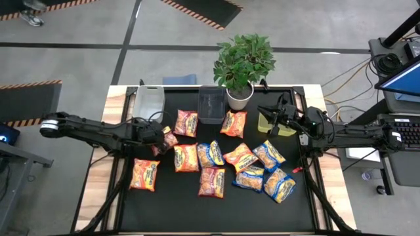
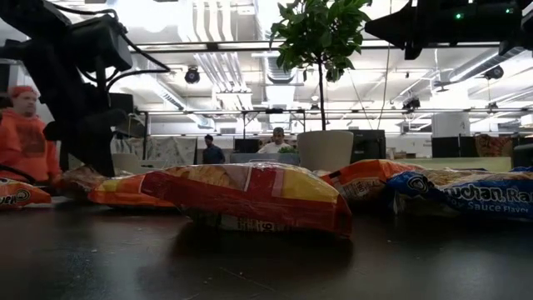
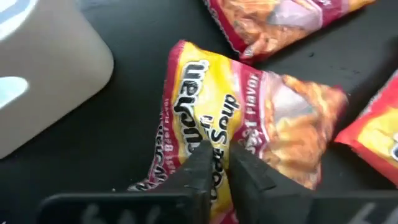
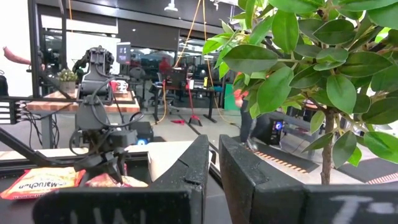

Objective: Sort Maruchan noodles
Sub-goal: Put the red noodle pack into the white bin

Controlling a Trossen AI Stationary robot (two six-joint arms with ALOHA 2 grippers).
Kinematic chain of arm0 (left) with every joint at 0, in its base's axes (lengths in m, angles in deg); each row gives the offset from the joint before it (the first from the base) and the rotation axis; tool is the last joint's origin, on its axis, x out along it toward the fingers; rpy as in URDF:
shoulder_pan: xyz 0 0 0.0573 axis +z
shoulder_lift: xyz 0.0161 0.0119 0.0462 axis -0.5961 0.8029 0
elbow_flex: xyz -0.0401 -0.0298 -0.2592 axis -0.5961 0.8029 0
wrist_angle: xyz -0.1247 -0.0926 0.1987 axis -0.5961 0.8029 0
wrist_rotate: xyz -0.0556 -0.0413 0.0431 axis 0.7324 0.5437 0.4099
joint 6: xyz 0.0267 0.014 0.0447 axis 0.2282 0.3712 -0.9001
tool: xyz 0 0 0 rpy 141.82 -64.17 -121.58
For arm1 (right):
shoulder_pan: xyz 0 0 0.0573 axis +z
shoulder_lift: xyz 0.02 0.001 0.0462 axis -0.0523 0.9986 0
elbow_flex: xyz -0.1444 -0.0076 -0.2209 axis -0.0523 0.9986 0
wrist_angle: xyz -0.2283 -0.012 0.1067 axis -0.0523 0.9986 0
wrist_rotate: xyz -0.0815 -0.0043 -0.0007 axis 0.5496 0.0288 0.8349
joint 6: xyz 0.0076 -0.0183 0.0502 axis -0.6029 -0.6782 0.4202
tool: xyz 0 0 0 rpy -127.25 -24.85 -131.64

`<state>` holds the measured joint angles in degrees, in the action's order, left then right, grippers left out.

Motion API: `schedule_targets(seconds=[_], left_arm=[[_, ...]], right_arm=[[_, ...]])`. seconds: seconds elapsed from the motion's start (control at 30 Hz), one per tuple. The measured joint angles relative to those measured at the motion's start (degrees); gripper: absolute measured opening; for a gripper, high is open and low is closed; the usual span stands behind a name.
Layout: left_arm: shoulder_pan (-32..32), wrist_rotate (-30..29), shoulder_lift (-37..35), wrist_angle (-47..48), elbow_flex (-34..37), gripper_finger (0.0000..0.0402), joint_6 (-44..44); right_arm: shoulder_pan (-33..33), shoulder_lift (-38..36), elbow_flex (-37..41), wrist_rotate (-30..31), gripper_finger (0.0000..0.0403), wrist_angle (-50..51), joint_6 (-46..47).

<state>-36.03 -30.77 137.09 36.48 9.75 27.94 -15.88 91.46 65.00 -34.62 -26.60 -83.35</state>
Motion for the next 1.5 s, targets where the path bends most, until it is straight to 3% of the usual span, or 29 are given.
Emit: schedule_targets(seconds=[0.3, 0.47, 0.6, 0.87, 1.13, 1.33, 1.5], left_arm=[[-1.7, 0.4, 0.1, 0.1, -6.0, 0.0002, -11.9], [-2.9, -2.4, 0.1, 0.0, -10.7, 0.0002, -20.9], [-3.0, -9.1, 0.1, 0.1, -14.7, 0.0001, -28.1], [-0.3, -31.3, 0.0, 8.3, -23.3, 0.0001, -37.2], [11.8, -34.9, 0.0, 8.4, -25.9, 0.0001, -49.6], [27.5, -34.0, 0.7, 6.8, -25.9, 0.0001, -48.0], [37.7, -28.4, 2.4, 5.9, -26.3, 0.0001, -44.9]], right_arm=[[0.0, 0.0, 0.0, 0.0, 0.0029, 0.0, 0.0], [0.0, 0.0, 0.0, 0.0, 0.0029, 0.0, -0.1], [0.0, 0.0, 0.0, 0.0, 0.0029, 0.0, 0.0], [0.0, 0.0, 0.0, 0.0, 0.0029, 0.0, 0.0], [0.0, 0.0, 0.0, 0.0, 0.0029, 0.0, -0.2], [0.0, 0.0, 0.0, 0.1, 0.0029, 0.0, -0.8], [0.0, 0.0, 0.0, 0.3, 0.0029, 0.0, -1.4]])
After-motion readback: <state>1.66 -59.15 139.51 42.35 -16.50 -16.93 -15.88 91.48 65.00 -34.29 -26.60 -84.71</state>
